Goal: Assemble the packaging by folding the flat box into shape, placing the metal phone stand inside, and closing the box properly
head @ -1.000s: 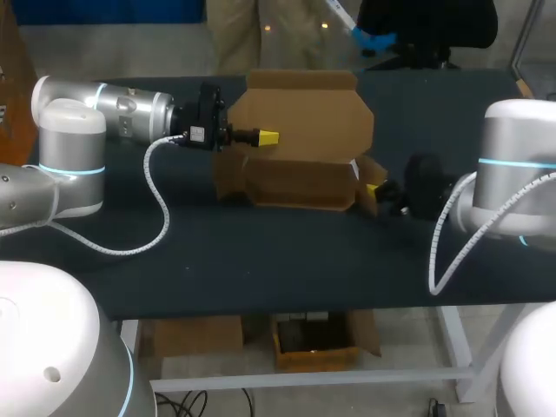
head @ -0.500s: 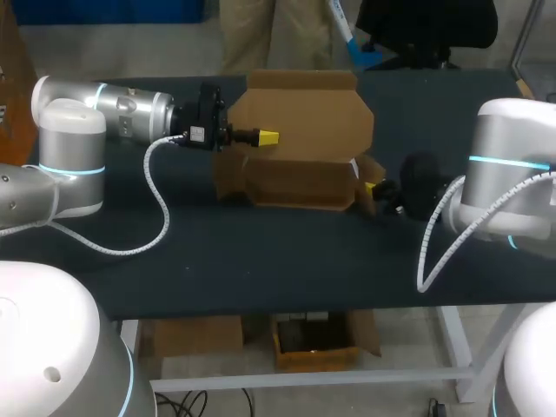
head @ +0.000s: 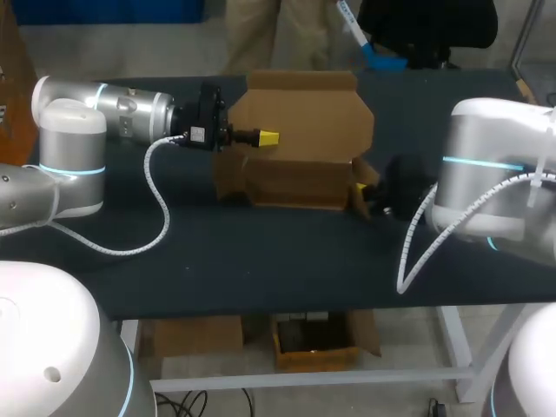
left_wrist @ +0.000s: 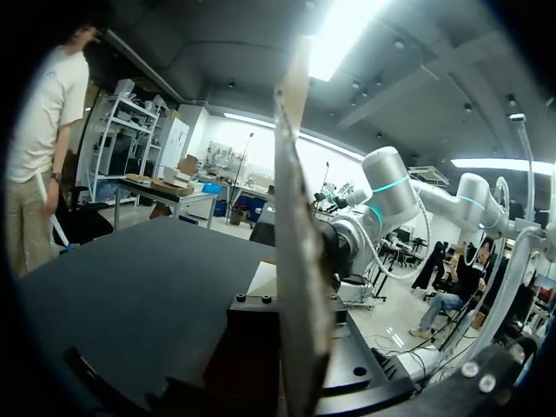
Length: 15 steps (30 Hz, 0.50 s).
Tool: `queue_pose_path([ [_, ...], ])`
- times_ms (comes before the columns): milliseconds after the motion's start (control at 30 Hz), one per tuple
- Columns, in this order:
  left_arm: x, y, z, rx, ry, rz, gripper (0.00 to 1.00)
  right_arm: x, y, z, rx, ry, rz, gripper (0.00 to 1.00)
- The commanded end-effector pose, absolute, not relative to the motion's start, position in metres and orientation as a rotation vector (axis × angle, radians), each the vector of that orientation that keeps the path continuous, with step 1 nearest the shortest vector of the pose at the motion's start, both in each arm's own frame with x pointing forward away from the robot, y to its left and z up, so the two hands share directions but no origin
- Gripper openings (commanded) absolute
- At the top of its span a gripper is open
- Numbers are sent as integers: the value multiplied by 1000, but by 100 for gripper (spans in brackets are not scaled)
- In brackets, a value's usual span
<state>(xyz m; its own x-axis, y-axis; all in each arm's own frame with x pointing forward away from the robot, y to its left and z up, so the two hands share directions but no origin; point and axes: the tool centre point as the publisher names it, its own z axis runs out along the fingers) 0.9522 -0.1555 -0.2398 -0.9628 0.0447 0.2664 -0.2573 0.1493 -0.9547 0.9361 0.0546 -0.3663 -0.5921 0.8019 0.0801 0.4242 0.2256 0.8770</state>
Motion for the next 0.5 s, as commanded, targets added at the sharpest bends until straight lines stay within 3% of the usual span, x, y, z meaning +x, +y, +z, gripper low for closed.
queue_pose_path([
  [33, 953, -155, -244, 205, -2192, 1897, 0, 937, 65, -370, 1167, 2053, 1257, 8],
  [167, 953, -155, -244, 205, -2192, 1897, 0, 935, 68, -370, 1185, 2039, 1243, 24],
  [500, 953, -155, -244, 205, -2192, 1897, 0, 925, 72, -376, 1272, 1976, 1187, 23],
])
